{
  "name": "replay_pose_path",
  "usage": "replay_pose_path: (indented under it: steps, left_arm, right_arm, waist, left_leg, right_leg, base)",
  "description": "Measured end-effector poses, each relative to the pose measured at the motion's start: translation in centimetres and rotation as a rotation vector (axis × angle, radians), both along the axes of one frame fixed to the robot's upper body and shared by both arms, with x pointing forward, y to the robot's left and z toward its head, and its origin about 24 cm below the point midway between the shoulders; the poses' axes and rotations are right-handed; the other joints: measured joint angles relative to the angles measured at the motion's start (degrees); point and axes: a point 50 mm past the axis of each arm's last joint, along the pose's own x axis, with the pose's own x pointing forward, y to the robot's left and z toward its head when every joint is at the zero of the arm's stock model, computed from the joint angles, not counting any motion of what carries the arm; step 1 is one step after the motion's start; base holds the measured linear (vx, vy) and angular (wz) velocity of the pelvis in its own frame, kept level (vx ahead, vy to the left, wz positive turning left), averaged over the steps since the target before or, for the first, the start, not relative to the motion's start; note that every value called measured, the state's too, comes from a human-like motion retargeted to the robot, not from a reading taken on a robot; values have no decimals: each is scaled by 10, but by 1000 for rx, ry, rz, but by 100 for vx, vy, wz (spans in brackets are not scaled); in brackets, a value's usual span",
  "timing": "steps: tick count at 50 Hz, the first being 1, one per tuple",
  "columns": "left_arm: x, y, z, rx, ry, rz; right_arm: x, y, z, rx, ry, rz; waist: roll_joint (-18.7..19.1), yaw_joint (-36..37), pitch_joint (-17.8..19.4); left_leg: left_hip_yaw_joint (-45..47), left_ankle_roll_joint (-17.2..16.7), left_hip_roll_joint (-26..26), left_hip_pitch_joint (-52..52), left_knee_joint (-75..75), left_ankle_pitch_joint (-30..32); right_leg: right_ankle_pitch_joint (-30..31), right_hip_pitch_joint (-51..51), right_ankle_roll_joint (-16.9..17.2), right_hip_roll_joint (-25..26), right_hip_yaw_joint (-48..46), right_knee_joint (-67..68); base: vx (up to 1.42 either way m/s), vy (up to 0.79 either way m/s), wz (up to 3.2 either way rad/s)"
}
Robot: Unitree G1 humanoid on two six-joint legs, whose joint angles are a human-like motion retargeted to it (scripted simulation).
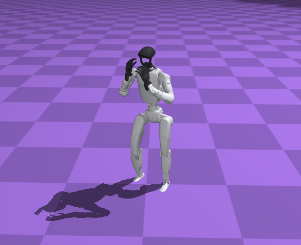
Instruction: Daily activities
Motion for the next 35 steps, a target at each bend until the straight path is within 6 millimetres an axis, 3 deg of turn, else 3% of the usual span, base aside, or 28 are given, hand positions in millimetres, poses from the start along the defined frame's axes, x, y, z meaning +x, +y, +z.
replay_pose_path:
  steps: [20,28,35]
  left_arm:
    - [-6,1,10,-87,-64,-56]
    - [3,2,21,-149,-65,-59]
    - [10,2,16,-116,5,-60]
  right_arm:
    - [-2,15,6,19,-65,34]
    - [6,24,18,20,-105,-11]
    - [14,30,21,-46,-111,-72]
  waist:
    - [-9,23,33]
    - [-15,31,58]
    - [-14,30,77]
  left_leg:
    - [-38,-14,-6,-36,48,-12]
    - [-57,-21,-9,-57,83,-21]
    - [-68,-29,-6,-67,104,-28]
  right_leg:
    - [-21,-5,-25,-20,-40,43]
    - [-36,-10,-45,-29,-58,76]
    - [-43,-7,-58,-29,-69,92]
  base:
    - [-1,-2,28]
    - [-2,-5,34]
    - [-2,-4,27]
